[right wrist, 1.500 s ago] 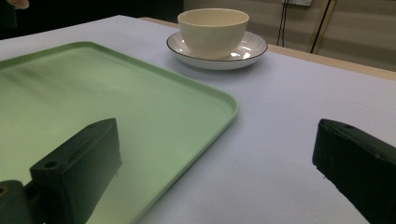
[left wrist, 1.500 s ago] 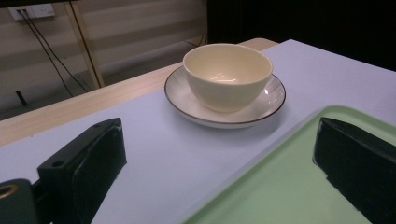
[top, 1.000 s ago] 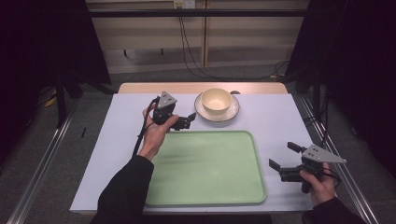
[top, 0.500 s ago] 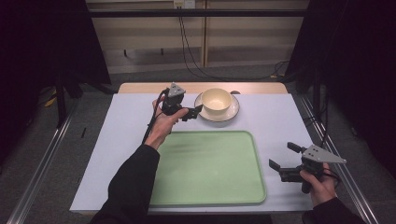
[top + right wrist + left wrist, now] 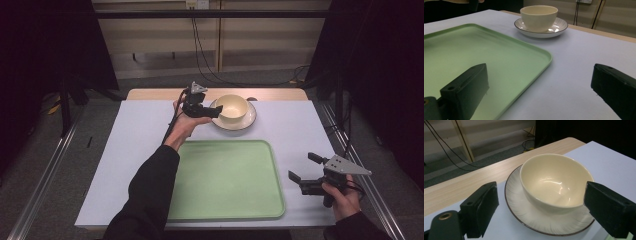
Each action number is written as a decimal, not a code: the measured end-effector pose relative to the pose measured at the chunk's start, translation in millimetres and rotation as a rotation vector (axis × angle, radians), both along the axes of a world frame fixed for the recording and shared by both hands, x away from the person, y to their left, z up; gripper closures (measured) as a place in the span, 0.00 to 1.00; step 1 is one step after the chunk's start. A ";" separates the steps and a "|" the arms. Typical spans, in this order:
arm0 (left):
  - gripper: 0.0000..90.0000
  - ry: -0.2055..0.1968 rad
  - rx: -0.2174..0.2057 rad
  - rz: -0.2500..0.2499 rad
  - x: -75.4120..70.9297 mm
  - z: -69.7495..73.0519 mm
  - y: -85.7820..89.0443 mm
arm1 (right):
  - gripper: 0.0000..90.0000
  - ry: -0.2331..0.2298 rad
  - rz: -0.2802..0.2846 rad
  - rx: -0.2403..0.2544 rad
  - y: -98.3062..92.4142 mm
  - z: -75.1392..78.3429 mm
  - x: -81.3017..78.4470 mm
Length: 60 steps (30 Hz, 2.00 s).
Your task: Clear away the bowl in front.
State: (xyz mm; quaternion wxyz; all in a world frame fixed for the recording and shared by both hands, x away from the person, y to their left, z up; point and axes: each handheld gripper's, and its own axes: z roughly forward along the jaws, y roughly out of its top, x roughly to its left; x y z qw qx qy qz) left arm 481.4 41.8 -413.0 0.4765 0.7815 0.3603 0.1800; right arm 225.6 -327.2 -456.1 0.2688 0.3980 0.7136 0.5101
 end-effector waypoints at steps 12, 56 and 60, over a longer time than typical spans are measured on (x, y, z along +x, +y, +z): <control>0.23 0.028 0.041 0.022 25.5 -18.5 -19.1 | 0.01 0.000 0.012 0.002 -0.1 -0.6 -0.4; 0.65 0.385 0.160 0.040 48.3 -37.2 -39.5 | 0.01 0.013 0.014 0.005 -0.2 -2.1 0.2; 0.69 0.388 0.141 0.058 48.4 -37.6 -39.9 | 0.01 0.011 0.019 0.007 0.2 -2.0 0.1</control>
